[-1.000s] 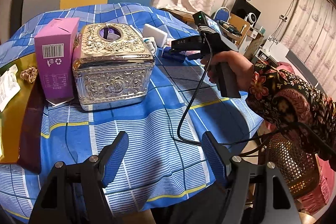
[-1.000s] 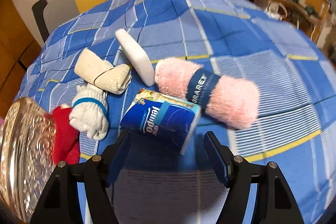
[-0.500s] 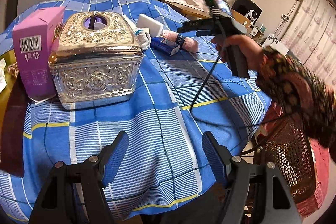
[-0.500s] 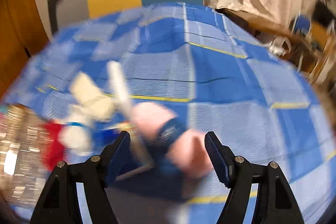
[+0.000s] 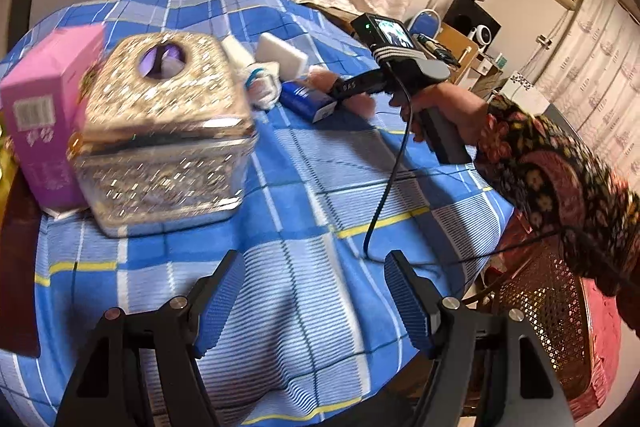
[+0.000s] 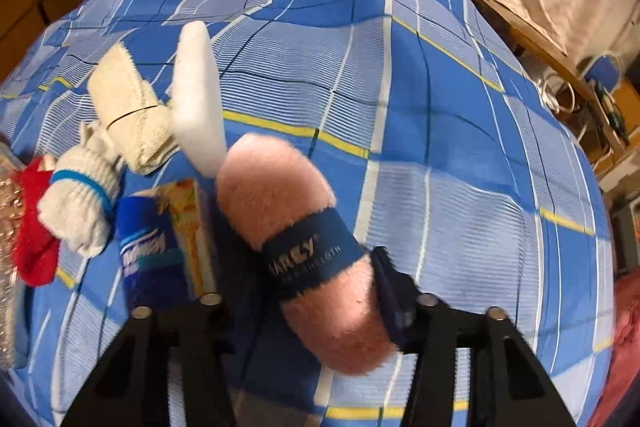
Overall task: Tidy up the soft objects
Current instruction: 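Grasp the pink fuzzy GRAREY dishcloth roll with the right tool, then grasp the blue Tempo pack with left tool while right tool holds the dishcloth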
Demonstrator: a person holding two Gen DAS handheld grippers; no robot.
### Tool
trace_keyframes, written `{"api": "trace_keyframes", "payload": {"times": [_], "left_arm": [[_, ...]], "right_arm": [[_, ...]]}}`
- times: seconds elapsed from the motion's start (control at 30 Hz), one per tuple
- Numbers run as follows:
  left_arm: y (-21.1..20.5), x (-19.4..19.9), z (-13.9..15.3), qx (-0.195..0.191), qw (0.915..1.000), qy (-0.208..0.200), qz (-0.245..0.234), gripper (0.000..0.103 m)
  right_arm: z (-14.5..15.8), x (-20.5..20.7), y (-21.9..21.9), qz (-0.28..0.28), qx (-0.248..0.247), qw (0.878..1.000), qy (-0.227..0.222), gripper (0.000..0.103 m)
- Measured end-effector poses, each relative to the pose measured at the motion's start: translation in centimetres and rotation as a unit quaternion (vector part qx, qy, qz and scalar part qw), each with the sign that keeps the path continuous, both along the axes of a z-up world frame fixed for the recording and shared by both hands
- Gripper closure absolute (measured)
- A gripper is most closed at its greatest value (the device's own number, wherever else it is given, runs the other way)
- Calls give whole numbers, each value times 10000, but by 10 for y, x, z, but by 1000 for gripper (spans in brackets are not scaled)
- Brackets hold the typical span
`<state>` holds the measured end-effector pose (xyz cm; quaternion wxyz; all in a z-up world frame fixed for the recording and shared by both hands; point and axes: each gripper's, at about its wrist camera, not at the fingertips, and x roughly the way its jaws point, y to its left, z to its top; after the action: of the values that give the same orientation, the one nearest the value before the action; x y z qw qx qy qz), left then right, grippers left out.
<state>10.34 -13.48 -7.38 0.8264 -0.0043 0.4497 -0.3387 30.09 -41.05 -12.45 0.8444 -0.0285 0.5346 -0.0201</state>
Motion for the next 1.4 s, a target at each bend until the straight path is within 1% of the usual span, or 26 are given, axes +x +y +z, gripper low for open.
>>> {"api": "trace_keyframes", "payload": {"times": [0.13,0.2,0.23,0.33,0.37,0.4,0.47,0.53,0.63,0.7,0.77,0.87,0.93,1.0,1.1,1.2,1.27,1.33,1.4], "left_arm": [[-17,9,5,21,10000,-49,19,30],[-27,14,9,-69,10000,-9,37,30],[-33,18,12,-91,9999,-29,65,30],[-53,28,18,3,9997,-134,186,30],[-64,35,20,23,9997,-135,219,30],[-71,39,21,36,9996,-128,239,30],[-91,53,21,97,9995,-76,289,30],[-109,71,19,141,9992,-10,365,30],[-138,106,12,295,9975,160,630,30],[-152,123,5,384,9958,273,787,30],[-168,141,-3,610,9934,236,942,30],[-188,163,-16,1007,9895,205,1015,30],[-197,174,-25,1149,9871,248,1090,29],[-201,183,-32,1280,9832,293,1265,29],[-207,196,-46,1514,9780,359,1390,29],[-212,204,-57,1744,9754,329,1306,29],[-213,205,-64,1851,9750,316,1190,35],[-212,201,-62,1812,9774,192,1070,38],[-209,194,-57,1703,9807,62,959,40]], "right_arm": [[5,-30,-3,-112,543,9985,7,59],[8,-52,-5,-225,731,9971,-18,60],[10,-62,-8,-332,836,9959,-42,60],[11,-95,-25,-837,1197,9892,-85,60],[9,-108,-33,-1066,1245,9864,-91,60],[9,-113,-35,-1187,1257,9849,-87,60],[4,-129,-40,-1289,1309,9829,-116,60],[1,-140,-44,-1315,1362,9815,-275,58],[0,-140,-44,-1292,1391,9814,-289,56],[-2,-133,-43,-1141,1271,9850,-250,55],[-5,-129,-42,-1054,1186,9870,-248,55],[-4,-128,-46,-1006,1219,9871,-247,55],[-3,-128,-49,-1044,1351,9850,-265,55],[-2,-128,-52,-1037,1387,9846,-255,55],[1,-128,-51,-1008,1427,9843,-236,55],[3,-127,-49,-949,1405,9853,-206,55],[3,-125,-49,-937,1387,9857,-207,55],[3,-123,-49,-913,1374,9861,-216,55],[3,-122,-48,-886,1351,9866,-228,55]]}}
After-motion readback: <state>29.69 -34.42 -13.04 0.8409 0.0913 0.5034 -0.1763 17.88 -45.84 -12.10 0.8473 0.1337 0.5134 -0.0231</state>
